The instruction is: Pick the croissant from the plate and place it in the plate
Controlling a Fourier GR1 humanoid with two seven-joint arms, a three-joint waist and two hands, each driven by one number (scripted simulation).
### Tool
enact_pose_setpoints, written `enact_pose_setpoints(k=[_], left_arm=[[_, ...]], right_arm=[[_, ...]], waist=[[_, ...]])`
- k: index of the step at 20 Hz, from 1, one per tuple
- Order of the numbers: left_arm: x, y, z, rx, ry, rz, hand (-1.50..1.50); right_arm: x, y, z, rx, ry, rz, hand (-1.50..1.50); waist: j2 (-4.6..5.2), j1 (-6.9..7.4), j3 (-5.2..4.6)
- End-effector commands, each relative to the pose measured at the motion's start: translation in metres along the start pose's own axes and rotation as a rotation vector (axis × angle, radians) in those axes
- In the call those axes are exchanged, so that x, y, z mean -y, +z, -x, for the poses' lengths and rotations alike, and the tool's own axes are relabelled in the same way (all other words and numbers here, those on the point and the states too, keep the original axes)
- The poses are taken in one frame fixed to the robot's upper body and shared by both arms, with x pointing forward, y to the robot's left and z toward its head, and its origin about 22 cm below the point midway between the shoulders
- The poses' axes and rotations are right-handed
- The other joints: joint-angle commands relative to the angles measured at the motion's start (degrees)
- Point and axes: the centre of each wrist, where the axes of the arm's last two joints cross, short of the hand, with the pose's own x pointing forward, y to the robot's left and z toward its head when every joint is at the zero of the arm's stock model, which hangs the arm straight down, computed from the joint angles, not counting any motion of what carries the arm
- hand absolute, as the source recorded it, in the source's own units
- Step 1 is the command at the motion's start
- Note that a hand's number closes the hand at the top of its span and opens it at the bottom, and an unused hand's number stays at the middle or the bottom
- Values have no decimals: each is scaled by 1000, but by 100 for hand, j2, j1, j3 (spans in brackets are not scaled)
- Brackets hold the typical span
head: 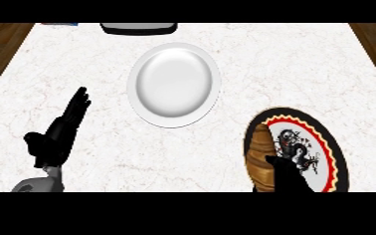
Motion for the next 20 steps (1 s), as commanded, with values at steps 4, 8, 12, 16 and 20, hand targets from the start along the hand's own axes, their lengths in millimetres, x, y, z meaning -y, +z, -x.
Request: enact_pose_setpoints(k=[4,8,12,16,20], left_arm=[[2,-9,-6,19,1,12,0],[9,-10,-7,33,-4,27,0],[11,-20,-19,40,-5,52,0],[21,-25,-16,44,5,66,0],[22,-31,-25,50,-19,76,0]], right_arm=[[40,-13,-35,-149,-214,-67,150],[31,-18,-42,-125,-215,-114,150],[26,-30,-46,-113,-260,-129,150],[17,-53,-61,-121,-301,-163,150],[-14,-80,-89,-133,-292,-175,150]], waist=[[56,103,4],[96,242,6],[145,325,12],[166,356,5],[161,460,14]])
